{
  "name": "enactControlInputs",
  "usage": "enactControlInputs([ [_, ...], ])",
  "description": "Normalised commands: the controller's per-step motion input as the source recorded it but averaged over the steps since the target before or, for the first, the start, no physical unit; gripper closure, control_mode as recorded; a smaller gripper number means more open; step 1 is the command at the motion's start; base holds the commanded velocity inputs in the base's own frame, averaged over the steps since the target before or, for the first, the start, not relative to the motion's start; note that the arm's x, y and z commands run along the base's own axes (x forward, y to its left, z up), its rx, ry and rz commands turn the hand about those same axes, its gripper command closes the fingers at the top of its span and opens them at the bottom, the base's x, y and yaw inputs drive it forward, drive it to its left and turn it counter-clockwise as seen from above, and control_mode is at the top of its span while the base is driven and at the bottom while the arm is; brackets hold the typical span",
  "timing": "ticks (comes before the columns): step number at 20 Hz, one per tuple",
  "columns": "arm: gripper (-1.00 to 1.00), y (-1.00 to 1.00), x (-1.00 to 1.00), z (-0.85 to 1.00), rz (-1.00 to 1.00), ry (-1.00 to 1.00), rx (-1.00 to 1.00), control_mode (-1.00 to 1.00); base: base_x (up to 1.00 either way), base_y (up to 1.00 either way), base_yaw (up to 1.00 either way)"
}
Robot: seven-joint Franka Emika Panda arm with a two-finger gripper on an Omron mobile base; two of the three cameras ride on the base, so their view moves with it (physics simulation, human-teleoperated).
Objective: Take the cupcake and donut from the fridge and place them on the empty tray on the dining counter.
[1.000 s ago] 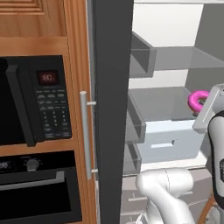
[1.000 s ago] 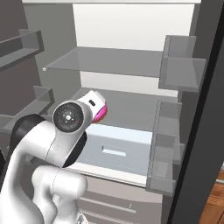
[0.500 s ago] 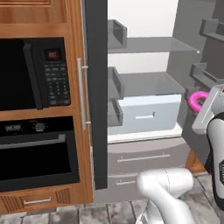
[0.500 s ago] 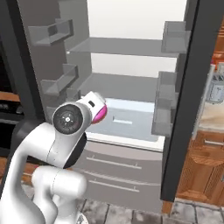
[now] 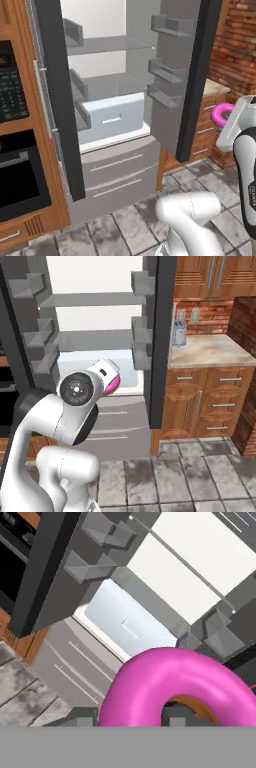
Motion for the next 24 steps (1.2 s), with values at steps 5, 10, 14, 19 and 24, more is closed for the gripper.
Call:
enactControlInputs([
  [5, 1.00, 0.00, 0.00, 0.00, 0.00, 0.00, 0.00, 1.00, -0.09, -0.01, -0.69],
  [10, 1.00, 0.00, 0.00, 0.00, 0.00, 0.00, 0.00, 1.00, 0.06, -0.25, -0.68],
  [14, 1.00, 0.00, 0.00, 0.00, 0.00, 0.00, 0.00, 1.00, 0.16, -0.36, -0.69],
  [19, 1.00, 0.00, 0.00, 0.00, 0.00, 0.00, 0.00, 1.00, 0.17, -0.38, -0.66],
  [24, 1.00, 0.00, 0.00, 0.00, 0.00, 0.00, 0.00, 1.00, 0.65, -0.13, -0.55],
])
